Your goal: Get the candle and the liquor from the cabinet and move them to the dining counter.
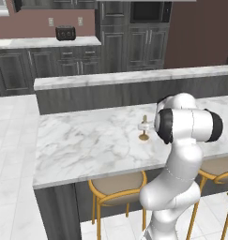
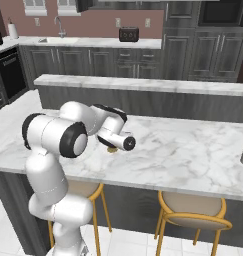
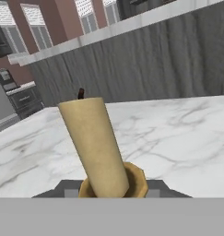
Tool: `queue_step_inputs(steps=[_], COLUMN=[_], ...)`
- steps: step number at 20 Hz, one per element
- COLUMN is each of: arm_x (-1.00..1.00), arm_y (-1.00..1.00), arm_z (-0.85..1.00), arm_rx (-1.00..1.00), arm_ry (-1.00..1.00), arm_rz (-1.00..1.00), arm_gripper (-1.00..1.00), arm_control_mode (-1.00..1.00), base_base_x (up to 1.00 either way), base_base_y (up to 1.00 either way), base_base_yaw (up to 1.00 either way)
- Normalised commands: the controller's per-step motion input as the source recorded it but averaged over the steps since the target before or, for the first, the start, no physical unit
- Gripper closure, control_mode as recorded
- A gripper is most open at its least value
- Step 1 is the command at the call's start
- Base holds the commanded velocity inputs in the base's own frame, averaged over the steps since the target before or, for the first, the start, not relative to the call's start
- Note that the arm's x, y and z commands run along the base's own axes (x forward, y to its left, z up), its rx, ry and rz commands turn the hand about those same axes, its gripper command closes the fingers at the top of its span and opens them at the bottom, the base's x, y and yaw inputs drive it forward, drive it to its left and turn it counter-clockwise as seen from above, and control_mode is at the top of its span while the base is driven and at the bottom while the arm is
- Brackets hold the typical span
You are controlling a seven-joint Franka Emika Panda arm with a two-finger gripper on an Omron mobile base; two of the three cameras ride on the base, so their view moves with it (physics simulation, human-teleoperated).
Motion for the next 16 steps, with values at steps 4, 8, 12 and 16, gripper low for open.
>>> queue_step_inputs(steps=[4,8,12,16], arm_x=[0.37,0.31,0.18,0.07], arm_y=[0.0,0.0,0.0,0.0], arm_z=[0.0,-0.01,-0.09,-0.26], arm_rx=[0.0,0.0,0.0,0.0], arm_ry=[-0.01,-0.05,-0.07,-0.02], arm_rz=[0.0,0.0,0.0,0.0], arm_gripper=[1.0,1.0,1.0,1.0], arm_control_mode=[-1.0,-1.0,-1.0,-1.0], base_base_x=[0.0,0.0,0.0,0.0], base_base_y=[0.0,0.0,0.0,0.0], base_base_yaw=[0.0,0.0,0.0,0.0])
